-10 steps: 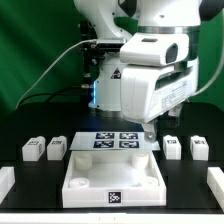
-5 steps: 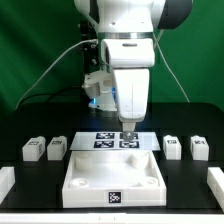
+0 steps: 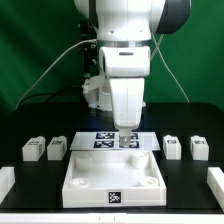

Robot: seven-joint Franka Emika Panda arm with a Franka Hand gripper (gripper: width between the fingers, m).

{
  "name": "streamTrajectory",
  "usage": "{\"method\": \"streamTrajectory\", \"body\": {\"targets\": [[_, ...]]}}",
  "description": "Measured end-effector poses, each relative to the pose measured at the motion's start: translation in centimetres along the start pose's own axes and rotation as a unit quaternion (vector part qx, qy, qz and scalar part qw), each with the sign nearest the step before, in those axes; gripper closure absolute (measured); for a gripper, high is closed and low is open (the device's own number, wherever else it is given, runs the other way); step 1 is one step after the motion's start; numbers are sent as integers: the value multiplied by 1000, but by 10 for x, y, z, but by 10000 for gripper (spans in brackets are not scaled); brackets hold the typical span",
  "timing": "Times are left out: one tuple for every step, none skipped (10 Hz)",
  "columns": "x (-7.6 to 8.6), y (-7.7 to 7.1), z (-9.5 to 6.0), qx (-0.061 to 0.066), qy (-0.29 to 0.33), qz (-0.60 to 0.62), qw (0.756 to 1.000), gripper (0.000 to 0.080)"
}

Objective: Assemble one leg

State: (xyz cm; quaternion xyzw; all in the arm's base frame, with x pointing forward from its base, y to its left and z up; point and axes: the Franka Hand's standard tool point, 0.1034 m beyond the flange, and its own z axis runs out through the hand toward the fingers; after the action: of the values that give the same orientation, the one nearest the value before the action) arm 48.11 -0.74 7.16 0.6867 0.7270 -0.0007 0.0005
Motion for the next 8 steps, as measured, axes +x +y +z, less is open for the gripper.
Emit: {"method": "streamTrajectory", "body": {"targets": [[-4, -22, 17, -1, 3, 2, 1000, 150], [-7, -38, 35, 8, 8, 10, 1000, 150], [-10, -46, 53, 18, 12, 18, 1000, 150], [-14, -50, 61, 24, 15, 24, 999, 150], [-17, -53, 65, 28, 16, 29, 999, 150], [-17, -53, 66, 29, 16, 32, 999, 150], [-17, -53, 66, 29, 16, 32, 999, 150], [-17, -54, 66, 29, 16, 32, 999, 252]]}}
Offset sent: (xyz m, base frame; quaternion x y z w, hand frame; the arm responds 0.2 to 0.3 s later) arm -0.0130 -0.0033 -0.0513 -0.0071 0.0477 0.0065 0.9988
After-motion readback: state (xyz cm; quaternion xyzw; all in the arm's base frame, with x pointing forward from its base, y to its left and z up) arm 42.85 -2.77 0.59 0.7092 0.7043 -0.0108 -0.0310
